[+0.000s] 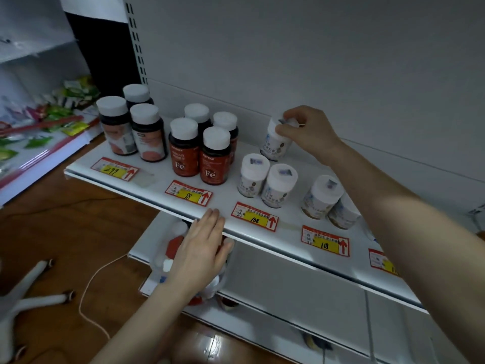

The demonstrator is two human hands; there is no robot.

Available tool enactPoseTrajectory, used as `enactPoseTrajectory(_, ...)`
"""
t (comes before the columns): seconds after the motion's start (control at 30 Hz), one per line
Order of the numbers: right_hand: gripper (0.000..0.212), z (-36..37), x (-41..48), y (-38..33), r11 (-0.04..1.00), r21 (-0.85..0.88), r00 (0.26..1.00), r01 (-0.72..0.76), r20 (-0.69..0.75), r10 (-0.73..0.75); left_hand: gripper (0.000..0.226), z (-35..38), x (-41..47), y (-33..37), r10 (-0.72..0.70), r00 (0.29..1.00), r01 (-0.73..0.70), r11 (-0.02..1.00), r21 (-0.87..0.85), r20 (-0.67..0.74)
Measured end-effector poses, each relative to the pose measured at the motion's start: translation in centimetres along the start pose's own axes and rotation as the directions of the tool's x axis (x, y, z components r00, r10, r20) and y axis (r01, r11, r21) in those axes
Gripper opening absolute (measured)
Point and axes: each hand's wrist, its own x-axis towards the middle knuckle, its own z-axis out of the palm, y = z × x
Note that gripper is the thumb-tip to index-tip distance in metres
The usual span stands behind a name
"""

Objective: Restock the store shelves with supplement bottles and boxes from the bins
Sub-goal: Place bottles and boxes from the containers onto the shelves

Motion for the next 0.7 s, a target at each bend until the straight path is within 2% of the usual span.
enactPoseTrajectory(0.17, 0.036, 1.5, 0.7, 0.9, 0.999, -0.012, 0.993, -0.040, 0.112, 0.041, 0.068, 0.3, -0.3, 0.1, -0.012, 1.000, 0.013, 0.999, 0.041, -0.029)
enactPoseTrajectory(0.37, 0.035, 2.7, 1.1, 1.4, 0.997, 0.003, 0.983, -0.080, 0.166, 0.078, 0.070, 0.3, -0.2, 0.1, 0.024, 0.994, -0.017, 0.998, 0.066, -0.109)
enactPoseTrajectory(0.7, 0.034, 4.1, 0.8, 2.4, 0.990, -0.009, 0.962, -0.142, 0.235, 0.140, 0.068, 0.3, -0.4, -0.3, 0.058, 0.993, -0.047, 0.993, 0.105, -0.106)
